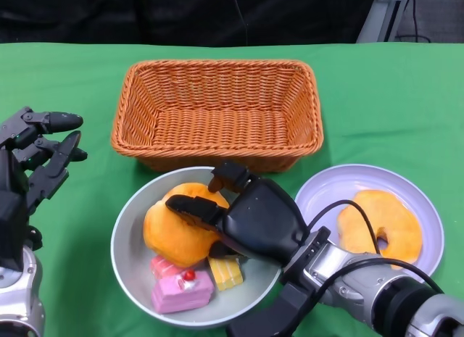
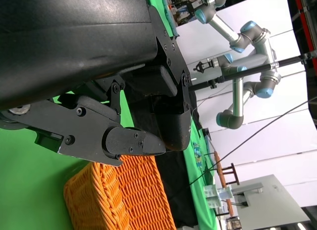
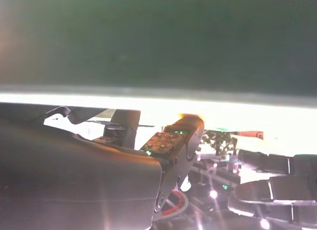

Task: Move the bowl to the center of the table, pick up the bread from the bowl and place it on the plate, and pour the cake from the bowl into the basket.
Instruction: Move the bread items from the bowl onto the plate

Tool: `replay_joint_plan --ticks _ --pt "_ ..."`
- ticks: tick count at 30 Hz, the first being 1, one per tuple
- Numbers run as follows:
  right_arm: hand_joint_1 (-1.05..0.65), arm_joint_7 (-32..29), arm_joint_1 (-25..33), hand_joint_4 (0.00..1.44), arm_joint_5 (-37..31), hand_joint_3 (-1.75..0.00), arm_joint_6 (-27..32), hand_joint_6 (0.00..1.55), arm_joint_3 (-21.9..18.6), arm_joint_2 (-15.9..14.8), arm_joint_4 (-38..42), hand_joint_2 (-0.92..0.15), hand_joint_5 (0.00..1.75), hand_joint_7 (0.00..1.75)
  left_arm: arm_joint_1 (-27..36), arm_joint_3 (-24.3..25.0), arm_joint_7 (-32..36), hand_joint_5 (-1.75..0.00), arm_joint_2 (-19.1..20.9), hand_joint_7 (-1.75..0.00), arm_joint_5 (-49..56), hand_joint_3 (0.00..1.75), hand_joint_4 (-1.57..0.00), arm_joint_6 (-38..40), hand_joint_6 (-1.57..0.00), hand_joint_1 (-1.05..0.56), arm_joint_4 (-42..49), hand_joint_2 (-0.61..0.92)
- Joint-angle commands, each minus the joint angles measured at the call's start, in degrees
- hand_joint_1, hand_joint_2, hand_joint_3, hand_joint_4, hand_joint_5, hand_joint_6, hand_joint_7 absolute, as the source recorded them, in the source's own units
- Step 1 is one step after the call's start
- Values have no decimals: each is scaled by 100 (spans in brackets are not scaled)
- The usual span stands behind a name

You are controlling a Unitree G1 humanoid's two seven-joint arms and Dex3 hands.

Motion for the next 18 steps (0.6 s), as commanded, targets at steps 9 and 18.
replay_joint_plan --ticks 9,18 --pt "-24 -202 -20 68 -85 0 -201 107 159 85 414 -86 122 12 -18 48 1 -122 38 -83 -58 25 -83 -83 -86 -21 63 92" --pt "-29 -248 -26 61 -51 0 -337 110 183 101 485 -85 132 11 -14 28 83 -122 57 -84 19 26 -83 -136 -86 -22 77 92"
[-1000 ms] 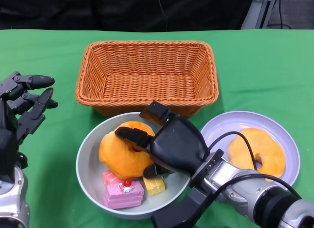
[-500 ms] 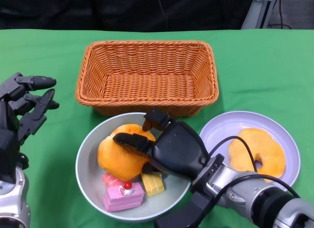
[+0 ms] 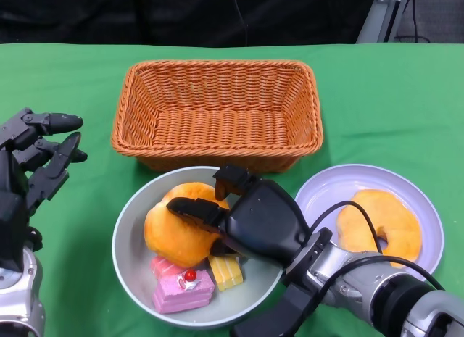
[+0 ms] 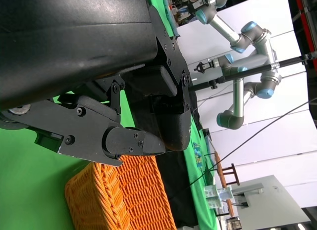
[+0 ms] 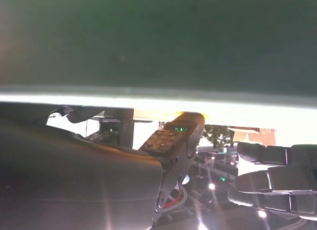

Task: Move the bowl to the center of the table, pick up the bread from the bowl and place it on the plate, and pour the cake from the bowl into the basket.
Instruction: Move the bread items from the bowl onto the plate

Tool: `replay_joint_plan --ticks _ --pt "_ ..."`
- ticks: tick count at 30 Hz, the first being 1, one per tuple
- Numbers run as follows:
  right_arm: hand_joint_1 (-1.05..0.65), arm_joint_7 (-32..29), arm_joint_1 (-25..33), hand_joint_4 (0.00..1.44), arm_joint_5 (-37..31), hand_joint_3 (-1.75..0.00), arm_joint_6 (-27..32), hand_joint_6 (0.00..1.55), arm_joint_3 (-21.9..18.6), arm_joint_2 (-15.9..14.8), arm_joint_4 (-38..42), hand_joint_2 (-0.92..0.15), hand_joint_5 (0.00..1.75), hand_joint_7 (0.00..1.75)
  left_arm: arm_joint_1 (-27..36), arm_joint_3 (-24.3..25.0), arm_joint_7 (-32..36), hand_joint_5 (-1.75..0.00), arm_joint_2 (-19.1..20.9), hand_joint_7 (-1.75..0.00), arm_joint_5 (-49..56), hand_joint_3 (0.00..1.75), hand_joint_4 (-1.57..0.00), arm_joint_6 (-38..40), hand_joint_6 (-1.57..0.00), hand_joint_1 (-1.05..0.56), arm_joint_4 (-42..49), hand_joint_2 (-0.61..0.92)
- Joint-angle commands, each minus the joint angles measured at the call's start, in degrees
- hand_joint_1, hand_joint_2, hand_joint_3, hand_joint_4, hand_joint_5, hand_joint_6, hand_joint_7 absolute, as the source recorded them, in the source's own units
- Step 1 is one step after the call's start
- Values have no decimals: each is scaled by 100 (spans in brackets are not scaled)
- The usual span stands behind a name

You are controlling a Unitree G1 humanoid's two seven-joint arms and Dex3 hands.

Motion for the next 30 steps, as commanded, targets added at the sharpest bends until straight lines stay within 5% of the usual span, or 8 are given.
replay_joint_plan --ticks 1,30 --pt "-29 90 80 61 -40 0 -84 110 97 34 142 -85 132 11 -14 25 80 -122 57 -84 17 26 -83 -88 -86 -22 38 92" --pt "-30 -510 -80 60 -10 -1 -407 121 -113 -319 -125 -82 152 10 -63 28 98 -121 46 -85 -5 26 -82 -75 -86 -18 90 92"
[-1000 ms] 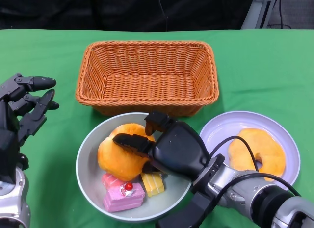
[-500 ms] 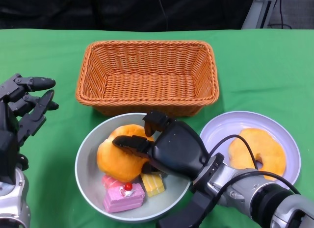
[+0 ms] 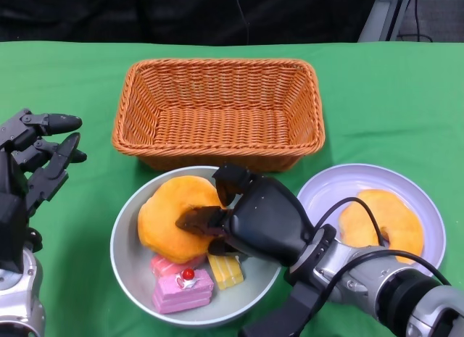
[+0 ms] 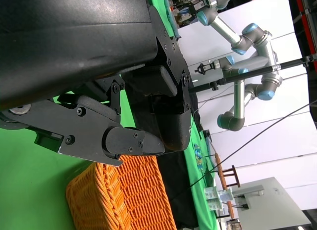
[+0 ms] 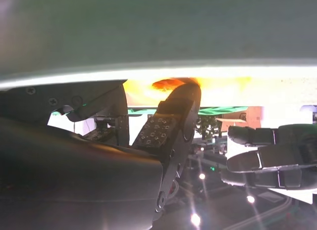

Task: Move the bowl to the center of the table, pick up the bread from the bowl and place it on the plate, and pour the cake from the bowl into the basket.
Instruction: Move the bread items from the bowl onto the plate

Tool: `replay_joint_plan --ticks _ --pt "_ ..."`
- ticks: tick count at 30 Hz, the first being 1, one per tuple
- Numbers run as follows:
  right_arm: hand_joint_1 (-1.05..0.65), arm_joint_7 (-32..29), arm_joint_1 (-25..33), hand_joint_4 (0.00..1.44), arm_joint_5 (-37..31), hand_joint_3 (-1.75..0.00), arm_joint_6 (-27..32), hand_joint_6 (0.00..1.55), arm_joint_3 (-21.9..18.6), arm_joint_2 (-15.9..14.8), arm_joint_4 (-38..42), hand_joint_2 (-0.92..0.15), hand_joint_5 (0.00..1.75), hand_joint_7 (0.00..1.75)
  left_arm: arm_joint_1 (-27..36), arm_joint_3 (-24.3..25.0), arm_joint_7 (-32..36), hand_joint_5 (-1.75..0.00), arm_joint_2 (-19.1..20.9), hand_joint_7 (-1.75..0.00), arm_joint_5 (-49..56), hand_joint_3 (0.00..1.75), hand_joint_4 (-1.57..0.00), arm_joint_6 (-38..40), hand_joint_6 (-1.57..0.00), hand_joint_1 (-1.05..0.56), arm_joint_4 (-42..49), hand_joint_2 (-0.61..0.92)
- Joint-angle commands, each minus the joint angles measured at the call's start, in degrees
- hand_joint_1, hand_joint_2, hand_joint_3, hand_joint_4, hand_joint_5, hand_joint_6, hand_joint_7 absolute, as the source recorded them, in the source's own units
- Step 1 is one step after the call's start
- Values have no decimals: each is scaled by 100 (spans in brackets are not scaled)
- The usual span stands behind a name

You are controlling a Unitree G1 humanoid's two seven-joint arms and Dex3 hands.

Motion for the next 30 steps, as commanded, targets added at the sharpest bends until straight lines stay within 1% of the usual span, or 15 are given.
replay_joint_plan --ticks 1,7,12,13,15,16,17,18,19,20,21,23,24,27,30 --pt "-30 -178 -11 61 -5 0 -29 121 -47 -115 -59 -82 152 11 -62 13 127 -121 52 -85 52 26 -82 -43 -86 -19 46 92" --pt "-26 -267 2 58 14 0 -132 122 -85 -164 -103 -84 161 15 -69 20 76 -121 53 -84 28 26 -83 -54 -87 -20 74 92" --pt "-26 -193 52 59 44 0 -212 118 -111 -194 -173 -83 155 20 -81 2 95 -121 71 -84 66 27 -83 -89 -87 -19 109 92" --pt "-26 -147 76 57 70 0 -241 115 -125 -195 -189 -83 155 22 -80 0 106 -121 71 -84 68 27 -83 -58 -87 -19 98 92" --pt "-27 37 125 56 147 0 -304 93 -161 -207 -244 -85 153 55 -80 3 103 -121 65 -84 52 26 -84 -31 -87 -21 85 92" --pt "-28 231 167 56 208 0 -313 87 -192 -223 -316 -86 143 56 -83 9 92 -121 60 -83 37 26 -84 -35 -87 -21 87 92" --pt "-33 443 218 60 251 0 -285 85 -221 -247 -425 -87 114 38 -85 18 63 -121 57 -83 12 26 -84 -40 -87 -20 91 92" --pt "-37 643 274 65 293 0 -256 86 -251 -273 -545 -88 92 23 -88 25 36 -121 57 -83 -9 26 -84 -38 -87 -20 96 92" --pt "-39 803 340 69 319 0 -217 87 -280 -301 -684 -88 75 13 -90 28 9 -121 63 -83 -21 26 -84 -46 -87 -20 105 92" --pt "-40 929 406 74 343 0 -187 84 -312 -325 -818 -87 52 5 -91 29 -9 -121 67 -83 -29 27 -83 -49 -87 -20 110 92" --pt "-41 1048 477 77 364 0 -148 82 -338 -349 -961 -86 41 3 -87 26 -9 -121 71 -83 -25 27 -83 -51 -87 -20 108 92" --pt "-46 1291 637 78 366 0 12 73 -380 -399 -1298 -83 27 1 -79 15 10 -121 73 -82 -4 27 -82 -54 -86 -19 96 92" --pt "-47 1404 707 78 344 0 114 71 -391 -424 -1461 -83 24 0 -78 13 23 -121 71 -82 3 28 -82 -50 -86 -19 92 92" --pt "-54 1597 883 77 257 0 309 66 -404 -495 -1861 -81 18 0 -76 4 36 -121 70 -82 19 27 -82 -63 -86 -20 94 92" --pt "-58 1907 1009 74 306 0 345 61 -447 -562 -2154 -81 14 0 -83 2 42 -122 70 -83 28 27 -81 -73 -86 -20 100 92"
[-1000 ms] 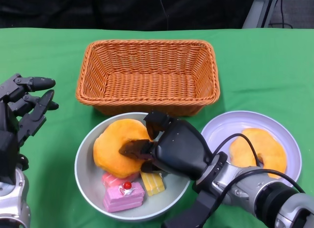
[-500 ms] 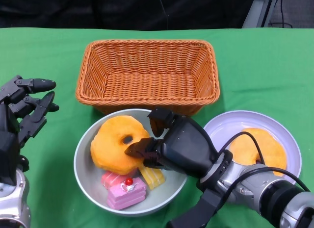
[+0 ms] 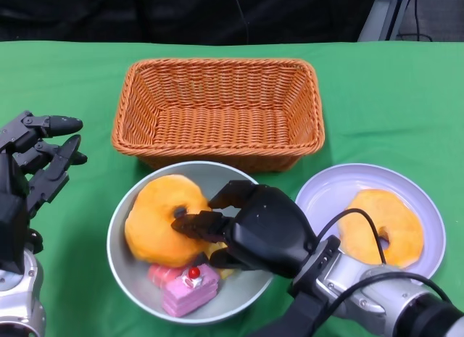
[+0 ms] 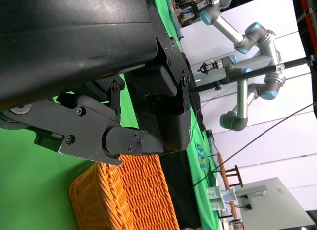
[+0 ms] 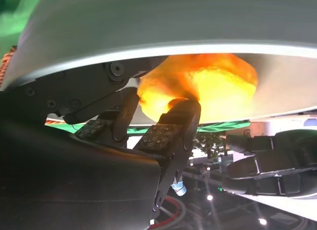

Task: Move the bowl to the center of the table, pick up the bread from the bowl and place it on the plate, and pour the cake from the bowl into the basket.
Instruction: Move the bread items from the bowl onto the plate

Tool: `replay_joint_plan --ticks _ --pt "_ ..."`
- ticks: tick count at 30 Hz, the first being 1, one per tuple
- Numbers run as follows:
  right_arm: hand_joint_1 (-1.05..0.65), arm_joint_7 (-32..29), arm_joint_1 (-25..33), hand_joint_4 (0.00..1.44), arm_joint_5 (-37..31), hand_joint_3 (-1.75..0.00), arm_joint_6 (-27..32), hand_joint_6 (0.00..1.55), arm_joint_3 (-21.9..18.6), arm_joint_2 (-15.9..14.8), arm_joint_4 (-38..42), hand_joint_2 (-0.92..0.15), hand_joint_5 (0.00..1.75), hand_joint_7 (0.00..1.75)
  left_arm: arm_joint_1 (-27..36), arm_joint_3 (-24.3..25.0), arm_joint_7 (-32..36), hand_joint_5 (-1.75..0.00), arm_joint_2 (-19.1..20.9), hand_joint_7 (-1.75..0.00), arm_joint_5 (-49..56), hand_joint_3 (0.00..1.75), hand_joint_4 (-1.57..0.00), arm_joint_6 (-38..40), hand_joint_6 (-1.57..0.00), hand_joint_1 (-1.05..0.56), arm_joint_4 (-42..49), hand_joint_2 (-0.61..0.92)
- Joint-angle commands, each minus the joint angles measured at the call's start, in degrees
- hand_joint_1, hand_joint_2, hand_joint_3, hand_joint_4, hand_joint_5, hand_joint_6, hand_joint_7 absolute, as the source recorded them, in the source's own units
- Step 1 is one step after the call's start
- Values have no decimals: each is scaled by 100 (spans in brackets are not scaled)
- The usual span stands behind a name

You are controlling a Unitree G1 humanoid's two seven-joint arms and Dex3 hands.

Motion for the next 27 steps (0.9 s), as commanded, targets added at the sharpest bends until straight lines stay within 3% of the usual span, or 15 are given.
replay_joint_plan --ticks 1,15,20,27 --pt "-59 358 166 73 55 0 7 60 -70 -127 -336 -81 12 0 -75 13 33 -122 73 -83 16 27 -81 -61 -87 -20 33 92" --pt "-63 446 433 77 -241 -1 467 60 -97 -151 -908 -88 10 1 -69 18 -24 -121 71 -81 -46 26 -82 0 -87 -20 21 92" --pt "-63 432 499 81 -378 0 657 69 -73 -102 -1001 -86 11 4 -60 31 -41 -121 64 -81 -71 26 -82 -9 -87 -19 -2 92" --pt "-63 774 577 89 -631 -2 1163 82 5 -3 -1204 -90 13 6 -43 41 -72 -122 72 -82 -65 26 -82 -21 -87 -20 4 92"
